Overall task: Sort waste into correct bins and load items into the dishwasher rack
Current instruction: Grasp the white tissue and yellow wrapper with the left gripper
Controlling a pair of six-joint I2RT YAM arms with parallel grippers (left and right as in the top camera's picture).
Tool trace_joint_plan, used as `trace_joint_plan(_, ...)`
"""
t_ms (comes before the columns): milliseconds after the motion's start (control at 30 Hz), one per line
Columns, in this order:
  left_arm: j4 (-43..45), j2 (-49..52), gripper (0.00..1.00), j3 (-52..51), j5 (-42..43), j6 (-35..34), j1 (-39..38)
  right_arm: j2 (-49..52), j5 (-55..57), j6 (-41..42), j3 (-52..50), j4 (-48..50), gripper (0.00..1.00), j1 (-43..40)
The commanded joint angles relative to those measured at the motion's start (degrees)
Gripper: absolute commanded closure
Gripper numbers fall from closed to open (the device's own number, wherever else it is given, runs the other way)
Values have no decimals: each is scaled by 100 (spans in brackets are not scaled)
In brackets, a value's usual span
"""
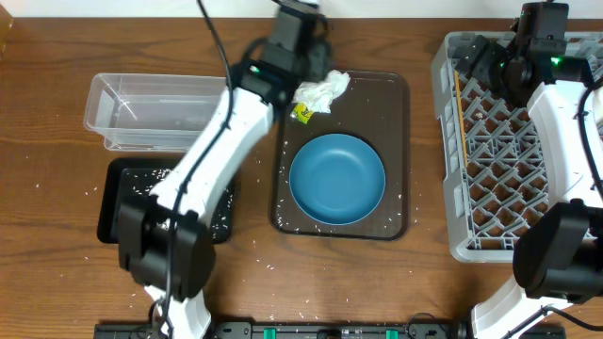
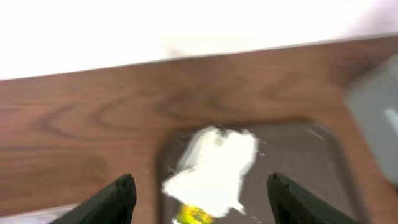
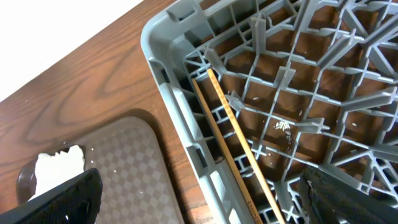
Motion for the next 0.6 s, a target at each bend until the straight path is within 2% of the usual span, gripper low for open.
trace_joint_plan(0,262,638,29,39,-210,133,170,15,20,61,13,-9,1,-46)
trace_joint_plan(100,520,1093,29,39,-175,136,177,15,17,61,13,-9,1,-46)
trace_joint_plan(267,800,1670,29,39,527,208,105,15,20,61,13,-9,1,-46)
trace_joint_plan(567,940,1982,28,-26,564,339,59,15,17,61,13,-9,1,-46)
